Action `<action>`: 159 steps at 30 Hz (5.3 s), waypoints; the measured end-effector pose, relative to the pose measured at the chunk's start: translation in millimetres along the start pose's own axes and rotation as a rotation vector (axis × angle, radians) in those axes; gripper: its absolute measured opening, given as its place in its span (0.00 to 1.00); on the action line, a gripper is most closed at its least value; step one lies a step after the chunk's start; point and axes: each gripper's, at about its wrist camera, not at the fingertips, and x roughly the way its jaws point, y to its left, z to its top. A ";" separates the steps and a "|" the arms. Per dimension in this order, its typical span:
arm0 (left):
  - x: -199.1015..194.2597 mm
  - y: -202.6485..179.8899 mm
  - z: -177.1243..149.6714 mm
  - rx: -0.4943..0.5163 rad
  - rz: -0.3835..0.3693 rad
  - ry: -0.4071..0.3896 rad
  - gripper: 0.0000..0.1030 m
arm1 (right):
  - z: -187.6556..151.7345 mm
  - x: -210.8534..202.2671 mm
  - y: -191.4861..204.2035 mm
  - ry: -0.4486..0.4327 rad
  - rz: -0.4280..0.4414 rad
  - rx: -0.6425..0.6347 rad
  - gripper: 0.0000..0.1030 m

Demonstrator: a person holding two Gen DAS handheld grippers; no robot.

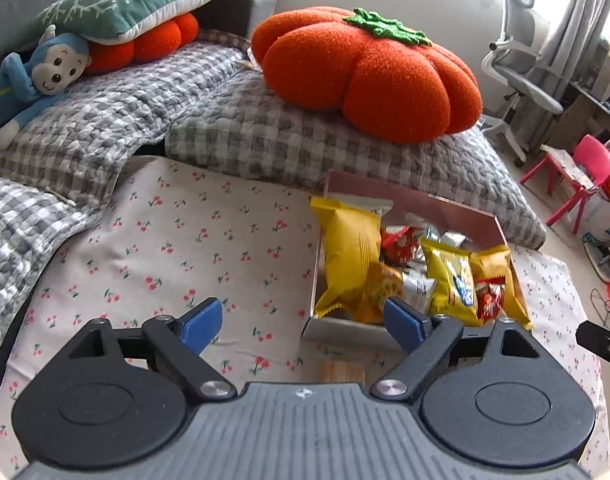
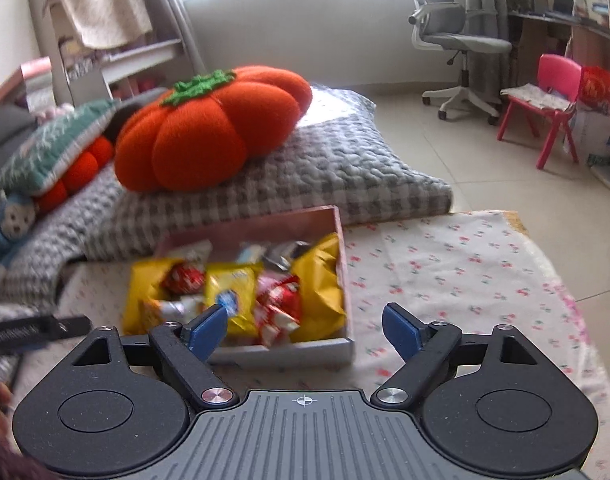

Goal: Organize snacks
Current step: 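Grasp the pink wafer square with the left gripper while the right grasps the white packet, then carry the wafer and white packet over the box with both grippers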

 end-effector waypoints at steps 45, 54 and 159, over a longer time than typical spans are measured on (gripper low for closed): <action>66.7 -28.7 -51.2 0.097 0.052 0.227 0.89 | -67.9 52.0 -35.2 0.402 -0.124 -0.059 0.91; 70.7 -32.6 -51.6 0.126 0.061 0.220 0.78 | -69.1 54.4 -31.8 0.416 -0.120 -0.067 0.91; 28.4 -36.7 -41.2 0.127 -0.019 0.136 0.31 | -36.5 27.5 -39.7 0.190 -0.030 0.062 0.46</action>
